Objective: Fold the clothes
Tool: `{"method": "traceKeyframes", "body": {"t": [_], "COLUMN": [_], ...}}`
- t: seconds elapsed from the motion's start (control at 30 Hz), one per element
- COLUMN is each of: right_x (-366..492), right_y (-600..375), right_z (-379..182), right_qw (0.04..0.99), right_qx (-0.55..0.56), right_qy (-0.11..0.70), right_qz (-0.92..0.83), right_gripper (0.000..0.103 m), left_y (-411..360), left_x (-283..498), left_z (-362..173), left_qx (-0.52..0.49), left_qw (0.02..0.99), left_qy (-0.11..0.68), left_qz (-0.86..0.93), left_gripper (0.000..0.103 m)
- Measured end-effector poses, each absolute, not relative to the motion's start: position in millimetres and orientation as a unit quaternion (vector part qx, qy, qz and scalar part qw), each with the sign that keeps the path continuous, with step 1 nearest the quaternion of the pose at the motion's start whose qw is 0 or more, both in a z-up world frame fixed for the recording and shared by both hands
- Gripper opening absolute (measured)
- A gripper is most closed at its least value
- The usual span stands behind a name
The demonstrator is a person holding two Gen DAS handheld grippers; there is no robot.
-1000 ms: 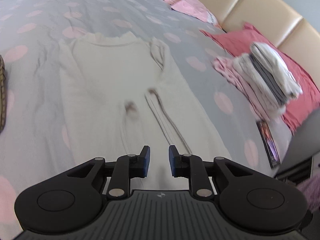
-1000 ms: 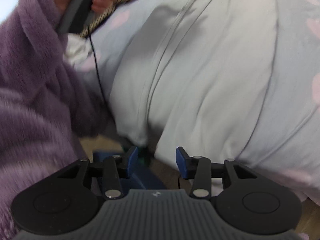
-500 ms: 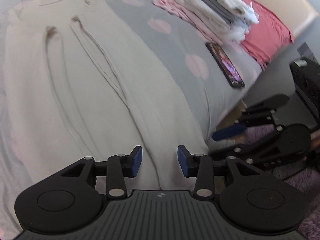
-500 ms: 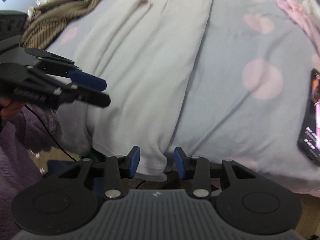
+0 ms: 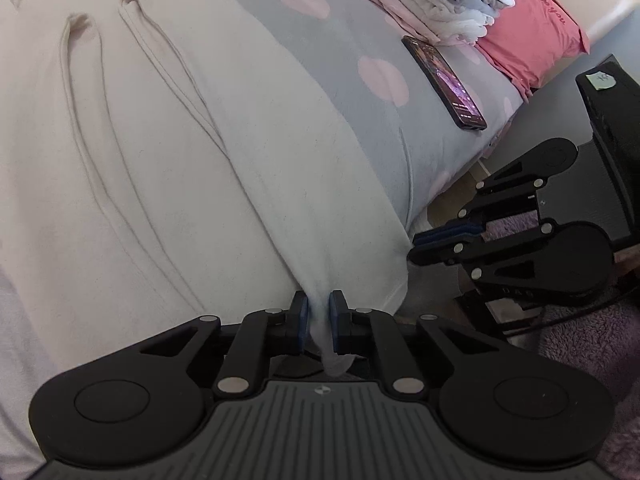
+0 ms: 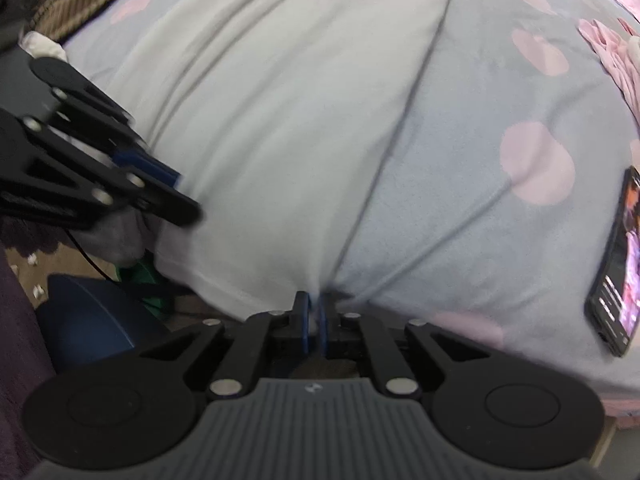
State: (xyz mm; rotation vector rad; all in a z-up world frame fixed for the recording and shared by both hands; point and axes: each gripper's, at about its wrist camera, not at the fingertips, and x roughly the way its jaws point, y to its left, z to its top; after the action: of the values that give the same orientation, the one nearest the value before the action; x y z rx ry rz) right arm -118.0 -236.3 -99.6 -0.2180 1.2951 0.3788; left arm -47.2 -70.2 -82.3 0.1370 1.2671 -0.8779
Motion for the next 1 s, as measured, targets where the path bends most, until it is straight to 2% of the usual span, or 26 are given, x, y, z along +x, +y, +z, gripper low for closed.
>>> {"method": "traceKeyframes", "body": {"t": [0.07,0.1,0.23,0.4,0.5,0.67,0.8,0.87,0.93,1.0], "right_x": [-117,-116,-97,-56,-24,38,101,134,166,197], "right_y": [-240,-243,-252,-250,-249,-248,-254,-256,-258,-260], "right_z": [-90,-83,-61,-37,-24,-15,-15,-14,-13,-16], "right_qw": [0.783,0.788,0.804,0.813,0.816,0.827,0.847,0.858,0.871,0.881], "right_qx": [-0.103,-0.094,-0.072,-0.111,-0.129,-0.138,-0.112,-0.094,-0.07,-0.038], "right_qy": [0.59,0.585,0.564,0.543,0.535,0.519,0.5,0.488,0.472,0.46], "right_qz": [0.168,0.17,0.175,0.178,0.179,0.168,0.143,0.131,0.12,0.102], "right_gripper": [0.01,0.01,0.01,0.01,0.015,0.015,0.016,0.019,0.035,0.035], "left_y": [-61,-55,-29,4,19,36,50,53,53,50], "left_x": [-40,-33,1,51,82,135,179,200,220,237], "left_z": [-69,-63,-37,-10,1,-4,-17,-22,-28,-33], "left_qx": [0.051,0.043,0.023,0.038,0.057,0.084,0.053,0.028,0.005,-0.01], "left_qw": [0.729,0.739,0.784,0.828,0.846,0.862,0.868,0.87,0.872,0.872], "left_qy": [0.561,0.556,0.528,0.492,0.472,0.458,0.458,0.457,0.456,0.459], "left_qz": [-0.388,-0.378,-0.325,-0.266,-0.242,-0.202,-0.186,-0.185,-0.18,-0.171], "left_gripper": [0.023,0.024,0.024,0.025,0.028,0.028,0.028,0.028,0.028,0.028]}}
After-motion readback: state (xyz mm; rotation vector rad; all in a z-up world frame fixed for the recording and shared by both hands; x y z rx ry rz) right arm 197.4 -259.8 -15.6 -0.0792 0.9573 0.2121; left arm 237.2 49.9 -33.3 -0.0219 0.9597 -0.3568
